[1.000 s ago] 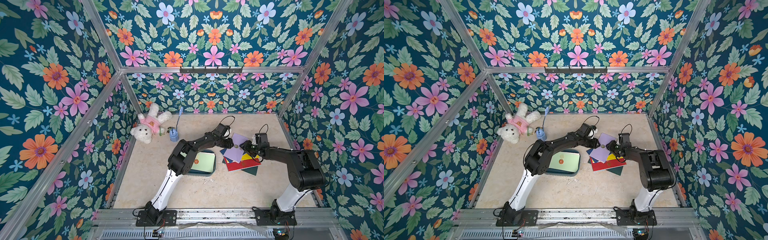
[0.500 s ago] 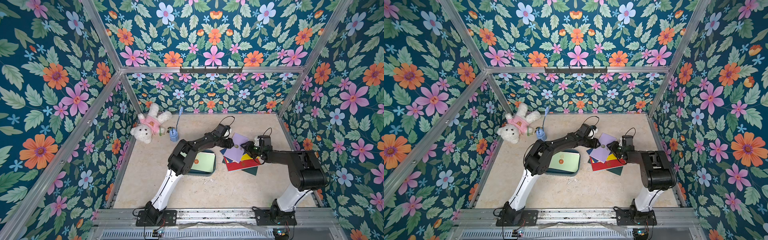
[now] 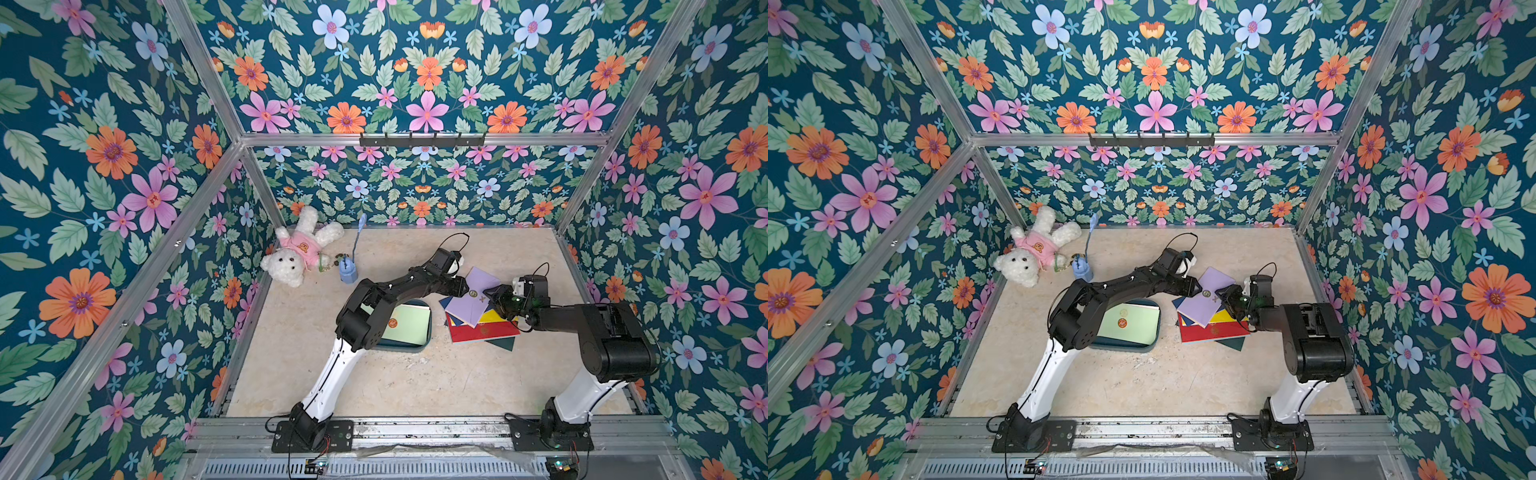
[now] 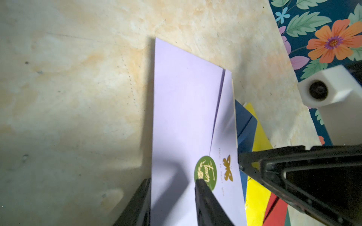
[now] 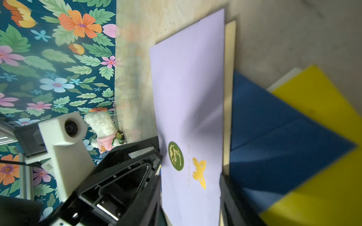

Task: Put the sealed envelopes into the storage box
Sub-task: Pick up the envelope from the center of the board.

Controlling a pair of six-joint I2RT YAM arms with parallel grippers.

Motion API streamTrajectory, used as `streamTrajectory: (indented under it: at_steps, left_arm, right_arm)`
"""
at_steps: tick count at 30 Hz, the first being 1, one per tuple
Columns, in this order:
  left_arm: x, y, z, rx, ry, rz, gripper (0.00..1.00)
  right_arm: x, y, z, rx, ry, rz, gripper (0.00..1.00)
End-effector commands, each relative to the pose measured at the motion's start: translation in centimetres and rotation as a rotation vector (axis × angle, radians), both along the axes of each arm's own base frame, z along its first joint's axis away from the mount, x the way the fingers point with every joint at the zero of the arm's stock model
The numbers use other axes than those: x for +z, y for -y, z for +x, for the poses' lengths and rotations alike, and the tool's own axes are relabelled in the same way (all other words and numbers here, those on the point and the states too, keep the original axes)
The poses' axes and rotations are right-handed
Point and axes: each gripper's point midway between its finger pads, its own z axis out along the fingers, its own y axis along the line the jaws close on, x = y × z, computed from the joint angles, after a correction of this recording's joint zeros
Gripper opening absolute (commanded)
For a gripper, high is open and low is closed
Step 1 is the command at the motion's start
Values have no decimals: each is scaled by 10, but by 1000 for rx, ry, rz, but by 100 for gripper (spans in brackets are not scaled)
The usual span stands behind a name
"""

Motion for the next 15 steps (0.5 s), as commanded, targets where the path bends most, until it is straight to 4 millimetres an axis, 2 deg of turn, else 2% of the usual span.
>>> streamTrajectory:
  at_steps: [1,8,15]
  left_arm:
    - [-45,-30,-27,16,-149,164,42]
    - [-49,-32,-28,18,-151,172,42]
    - [-48,-33,-29,18,-150,171,41]
  right_arm:
    - [-19,11,-11,-44,-90,-6,53]
    - [-19,14,-13,-46,-88,-9,53]
    - [0,11,-6,-29,-23,26,53]
